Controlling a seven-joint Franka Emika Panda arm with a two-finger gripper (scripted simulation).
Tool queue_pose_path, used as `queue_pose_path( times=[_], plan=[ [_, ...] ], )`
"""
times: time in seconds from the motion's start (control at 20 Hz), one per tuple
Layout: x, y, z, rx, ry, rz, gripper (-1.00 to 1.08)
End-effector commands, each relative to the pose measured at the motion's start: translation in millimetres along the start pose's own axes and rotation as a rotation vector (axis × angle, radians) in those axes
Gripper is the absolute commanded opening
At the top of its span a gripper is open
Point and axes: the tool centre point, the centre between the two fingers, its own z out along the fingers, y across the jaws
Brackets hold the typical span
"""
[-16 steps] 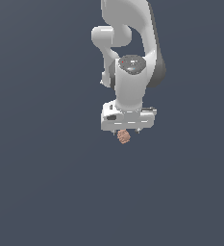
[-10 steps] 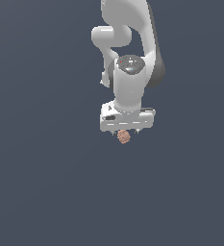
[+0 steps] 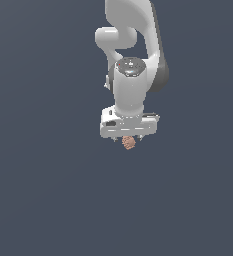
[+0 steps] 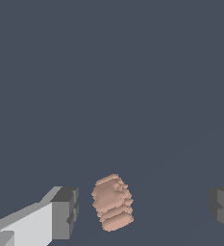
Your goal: Pick up the object and move it to a goal position.
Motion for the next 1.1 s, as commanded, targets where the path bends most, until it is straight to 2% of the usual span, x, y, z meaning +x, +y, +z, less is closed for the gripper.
queue_pose_path(
  times=[0.0,0.35,0.75,1.05],
  plan=[
    [-2,-1,2,-0.001,-0.002,-0.011,1.00],
    [-18,-5,22,-0.012,-0.015,-0.102,1.00],
    [-55,-14,58,-0.026,-0.042,-0.294,1.00],
    [-73,-19,74,-0.029,-0.055,-0.387,1.00]
  ],
)
